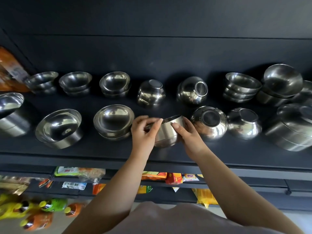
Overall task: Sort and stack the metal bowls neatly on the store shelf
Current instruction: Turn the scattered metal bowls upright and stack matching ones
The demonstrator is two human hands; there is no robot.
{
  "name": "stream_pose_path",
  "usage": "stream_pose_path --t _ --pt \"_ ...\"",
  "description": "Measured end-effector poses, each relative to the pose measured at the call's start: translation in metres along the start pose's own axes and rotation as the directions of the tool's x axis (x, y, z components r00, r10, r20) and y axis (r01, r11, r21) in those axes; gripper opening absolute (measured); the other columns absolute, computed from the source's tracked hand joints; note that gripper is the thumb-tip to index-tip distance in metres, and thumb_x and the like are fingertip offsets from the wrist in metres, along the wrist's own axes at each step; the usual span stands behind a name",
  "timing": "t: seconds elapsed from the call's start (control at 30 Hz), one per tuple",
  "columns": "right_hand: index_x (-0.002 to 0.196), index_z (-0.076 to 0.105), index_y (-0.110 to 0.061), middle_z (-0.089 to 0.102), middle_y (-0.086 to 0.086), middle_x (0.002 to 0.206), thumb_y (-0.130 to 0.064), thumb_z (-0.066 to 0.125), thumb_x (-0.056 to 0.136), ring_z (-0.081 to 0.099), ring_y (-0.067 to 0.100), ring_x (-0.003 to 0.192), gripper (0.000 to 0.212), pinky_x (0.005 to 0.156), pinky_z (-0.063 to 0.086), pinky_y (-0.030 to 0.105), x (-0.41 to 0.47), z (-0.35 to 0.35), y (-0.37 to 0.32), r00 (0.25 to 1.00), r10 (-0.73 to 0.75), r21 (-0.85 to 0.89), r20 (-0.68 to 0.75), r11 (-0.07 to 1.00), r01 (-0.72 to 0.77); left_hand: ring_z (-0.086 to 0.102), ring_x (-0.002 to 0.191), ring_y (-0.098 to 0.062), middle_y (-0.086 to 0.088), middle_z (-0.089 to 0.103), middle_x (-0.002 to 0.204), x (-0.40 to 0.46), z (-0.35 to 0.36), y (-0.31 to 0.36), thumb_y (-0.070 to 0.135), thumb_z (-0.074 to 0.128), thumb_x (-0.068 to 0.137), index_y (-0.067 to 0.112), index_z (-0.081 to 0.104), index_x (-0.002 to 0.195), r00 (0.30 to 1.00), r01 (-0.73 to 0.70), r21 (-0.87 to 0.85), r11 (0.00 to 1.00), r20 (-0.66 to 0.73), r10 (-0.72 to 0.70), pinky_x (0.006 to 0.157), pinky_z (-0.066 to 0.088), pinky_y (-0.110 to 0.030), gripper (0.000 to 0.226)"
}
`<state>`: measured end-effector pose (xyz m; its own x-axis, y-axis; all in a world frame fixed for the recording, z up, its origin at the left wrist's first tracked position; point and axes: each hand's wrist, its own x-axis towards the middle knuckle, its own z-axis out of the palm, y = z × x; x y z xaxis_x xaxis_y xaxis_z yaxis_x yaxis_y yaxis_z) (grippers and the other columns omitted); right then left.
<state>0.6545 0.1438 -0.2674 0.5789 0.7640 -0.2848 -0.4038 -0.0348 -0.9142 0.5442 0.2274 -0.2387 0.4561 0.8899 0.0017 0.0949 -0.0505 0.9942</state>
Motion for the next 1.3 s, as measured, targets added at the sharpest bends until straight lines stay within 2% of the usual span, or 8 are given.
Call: stream_pose_path --t 0.13,0.27,0.63,0.77,0.9,0.97,1.13,1.3 --pt "0.143 0.032 -0.017 0.048 0.001 0.138 -0.033 0.081 0.06 0.045 0.016 0.129 0.098 0.107 0.035 0.027 -0.005 -0.005 0.002 0.999 -0.014 -0.055 0.049 0.998 0.017 0.013 0.142 -0.013 -0.001 0.01 0.154 0.0 -0.003 -0.009 0.027 0.065 0.083 0.03 0.031 0.14 0.994 0.061 0.076 0.995 0.085 -0.068 0.102 0.021 -0.021 0.067" --pt "0.137 0.044 -0.016 0.059 0.003 0.13 -0.04 0.076 0.06 0.052 0.016 0.124 0.086 0.109 0.037 0.033 -0.011 -0.006 0.005 0.994 0.009 -0.074 0.107 0.997 -0.001 0.009 0.143 -0.013 0.002 0.005 0.157 -0.003 -0.005 -0.018 0.031 0.066 0.081 0.028 0.009 0.148 0.982 0.086 0.11 0.99 0.158 -0.103 0.114 0.017 -0.033 0.088" --pt "0.14 0.042 -0.017 0.058 0.0 0.131 -0.026 0.065 0.087 0.051 0.016 0.125 0.059 0.111 0.036 0.039 -0.009 -0.008 0.013 0.994 0.02 -0.128 -0.106 0.991 -0.033 0.019 0.141 -0.014 0.004 0.015 0.155 -0.009 -0.002 -0.024 0.039 0.057 0.087 0.029 0.012 0.148 0.972 0.184 0.101 0.978 0.131 -0.197 0.112 0.023 -0.031 0.077" --pt "0.139 0.042 -0.014 0.053 -0.009 0.115 -0.027 0.054 0.094 0.05 0.008 0.11 0.048 0.092 0.038 0.022 -0.016 -0.005 0.002 0.979 -0.063 -0.437 -0.194 0.899 -0.029 0.023 0.139 -0.015 0.001 0.017 0.154 -0.012 0.002 -0.023 0.035 0.062 0.084 0.026 0.015 0.148 0.974 0.165 0.119 0.979 0.138 -0.181 0.113 0.025 -0.034 0.079" --pt "0.125 0.052 -0.011 0.062 0.005 0.114 -0.034 0.052 0.094 0.056 0.024 0.11 0.038 0.082 0.04 0.027 -0.015 -0.007 -0.004 0.973 -0.163 -0.72 -0.162 0.694 -0.003 0.024 0.139 -0.017 0.0 0.019 0.154 -0.006 0.001 -0.017 0.039 0.057 0.088 0.027 0.017 0.147 0.962 0.233 0.155 0.96 0.108 -0.251 0.11 0.026 -0.033 0.072" --pt "0.136 0.044 -0.01 0.055 0.009 0.131 -0.035 0.051 0.094 0.049 0.026 0.123 0.049 0.093 0.039 0.029 -0.013 -0.007 -0.011 0.973 -0.164 -0.76 -0.161 0.65 -0.016 0.027 0.138 -0.018 0.0 0.023 0.153 -0.002 0.0 -0.013 0.036 0.053 0.091 0.027 0.019 0.147 0.958 0.267 0.132 0.955 0.076 -0.278 0.108 0.027 -0.031 0.066" --pt "0.147 0.029 -0.012 0.04 0.006 0.148 -0.039 0.051 0.093 0.036 0.021 0.137 0.064 0.109 0.029 0.03 -0.002 -0.001 -0.036 0.982 -0.168 -0.742 -0.088 0.669 0.049 0.038 0.13 -0.008 0.001 0.042 0.14 0.007 0.0 0.003 0.015 0.05 0.094 0.021 0.03 0.143 0.986 0.166 0.07 0.984 -0.014 -0.166 0.1 0.031 -0.02 0.052" --pt "0.134 0.043 -0.013 0.049 0.008 0.134 -0.041 0.054 0.092 0.044 0.02 0.126 0.052 0.103 0.033 0.028 0.037 0.01 -0.064 0.984 -0.172 -0.758 -0.043 0.647 0.08 0.055 0.106 -0.006 0.004 0.06 0.109 0.029 -0.009 0.023 0.008 0.045 0.095 0.017 0.054 0.12 0.99 0.134 0.006 0.991 -0.04 -0.133 0.098 0.04 -0.022 0.028"
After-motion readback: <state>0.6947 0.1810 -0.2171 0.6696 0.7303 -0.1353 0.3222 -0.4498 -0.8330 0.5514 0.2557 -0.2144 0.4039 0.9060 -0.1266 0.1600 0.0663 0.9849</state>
